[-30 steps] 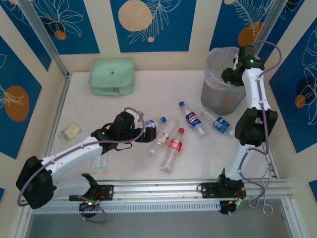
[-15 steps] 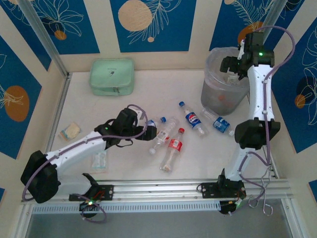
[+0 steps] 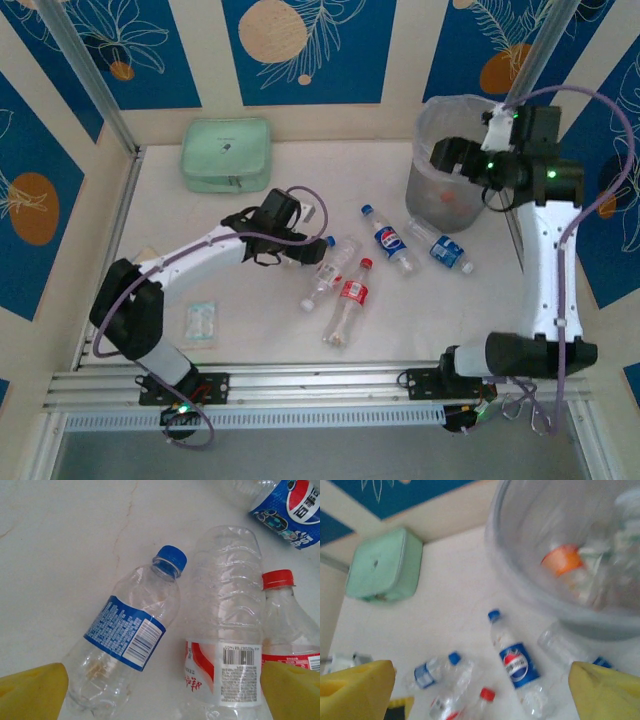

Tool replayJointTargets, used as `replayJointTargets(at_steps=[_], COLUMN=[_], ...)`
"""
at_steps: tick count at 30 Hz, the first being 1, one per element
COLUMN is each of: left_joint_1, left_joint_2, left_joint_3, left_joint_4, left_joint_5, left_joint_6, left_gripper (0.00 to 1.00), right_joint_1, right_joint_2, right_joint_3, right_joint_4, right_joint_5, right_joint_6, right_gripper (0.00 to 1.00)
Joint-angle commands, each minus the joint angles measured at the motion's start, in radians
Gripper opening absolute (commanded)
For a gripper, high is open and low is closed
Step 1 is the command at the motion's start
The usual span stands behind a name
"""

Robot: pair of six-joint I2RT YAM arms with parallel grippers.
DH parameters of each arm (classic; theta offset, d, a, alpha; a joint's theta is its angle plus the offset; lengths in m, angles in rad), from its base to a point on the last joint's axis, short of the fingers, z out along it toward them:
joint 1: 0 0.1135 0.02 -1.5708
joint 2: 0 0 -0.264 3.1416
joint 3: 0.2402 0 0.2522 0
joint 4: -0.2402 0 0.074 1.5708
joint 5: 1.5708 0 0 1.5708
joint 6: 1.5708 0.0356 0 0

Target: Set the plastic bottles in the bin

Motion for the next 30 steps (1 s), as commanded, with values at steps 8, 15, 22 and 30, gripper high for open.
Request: replayJointTargets(at_steps=[8,15,22,30], left_joint_1=[0.006,0.005,0.005,0.005], left_joint_2=[-0.176,-0.367,-0.408,-0.409], left_joint_3=[-0.149,-0.291,-0.347,-0.352], left_joint_4=[-0.007,-0.01,0.014,0.023], left_joint_5=[0.041,0.031,0.059,0.057], left_joint_6=[-0.089,-0.172,-0.2,-0.193], left_gripper=[0.94,0.94,0.95,0.97], right_joint_1=[0.377,0.464,0.46,0.446], right_joint_2=[0.196,0.526,0.744,0.875], right_joint_3=[-0.113,0.027,0.102,0.17], right_joint_4=[-0.015,-0.018,0.014,0.022], right_joint_5=[0.386,0.484,0.5,0.49], right_joint_6=[-0.067,-0.148,-0.178,-0.182], right_gripper=[0.73,0.79,0.81,0.77])
